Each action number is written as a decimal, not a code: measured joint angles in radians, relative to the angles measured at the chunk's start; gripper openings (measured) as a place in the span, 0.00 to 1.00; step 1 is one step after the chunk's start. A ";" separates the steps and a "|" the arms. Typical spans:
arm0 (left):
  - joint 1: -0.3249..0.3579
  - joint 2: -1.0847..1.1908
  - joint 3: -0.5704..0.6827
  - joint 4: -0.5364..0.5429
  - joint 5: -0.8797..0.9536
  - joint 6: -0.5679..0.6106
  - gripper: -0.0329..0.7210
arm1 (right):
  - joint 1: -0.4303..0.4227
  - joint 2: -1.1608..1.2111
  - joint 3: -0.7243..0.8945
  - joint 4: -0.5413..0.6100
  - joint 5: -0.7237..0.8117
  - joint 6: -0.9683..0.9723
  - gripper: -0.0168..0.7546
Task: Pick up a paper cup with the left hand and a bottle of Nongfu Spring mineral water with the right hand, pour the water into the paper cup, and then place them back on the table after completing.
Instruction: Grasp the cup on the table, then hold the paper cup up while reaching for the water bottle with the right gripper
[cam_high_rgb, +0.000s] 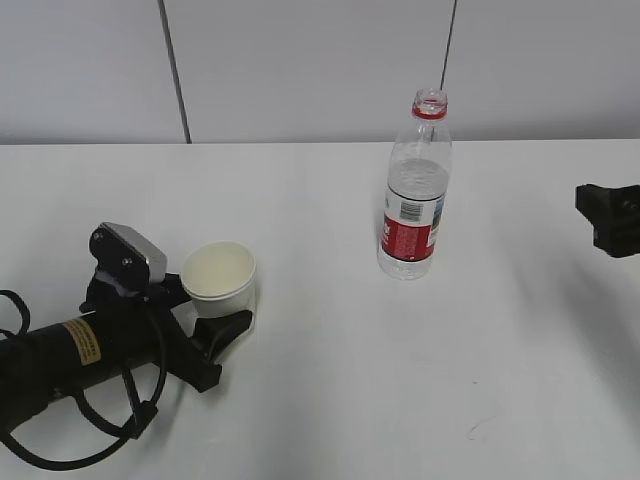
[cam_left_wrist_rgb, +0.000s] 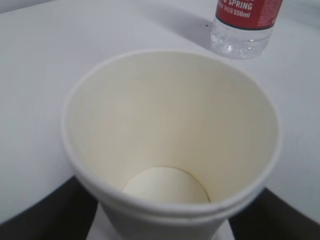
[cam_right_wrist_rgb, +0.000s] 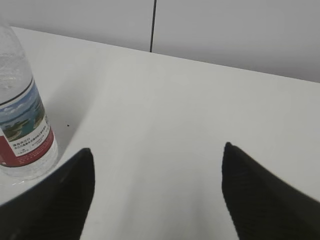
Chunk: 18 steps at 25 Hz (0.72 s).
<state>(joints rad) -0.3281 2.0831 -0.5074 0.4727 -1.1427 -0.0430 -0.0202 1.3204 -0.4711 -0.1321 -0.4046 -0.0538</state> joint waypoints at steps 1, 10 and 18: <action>0.000 0.000 0.000 0.000 0.000 0.000 0.68 | 0.000 0.000 0.000 0.000 0.000 0.000 0.78; 0.000 0.000 0.000 0.000 0.000 0.000 0.66 | 0.002 0.143 0.000 -0.367 -0.237 0.189 0.78; 0.000 0.000 0.000 0.000 0.000 0.000 0.66 | 0.002 0.373 -0.028 -0.432 -0.490 0.202 0.75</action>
<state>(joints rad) -0.3281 2.0831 -0.5074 0.4727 -1.1427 -0.0430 -0.0178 1.6937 -0.4991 -0.5644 -0.8947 0.1478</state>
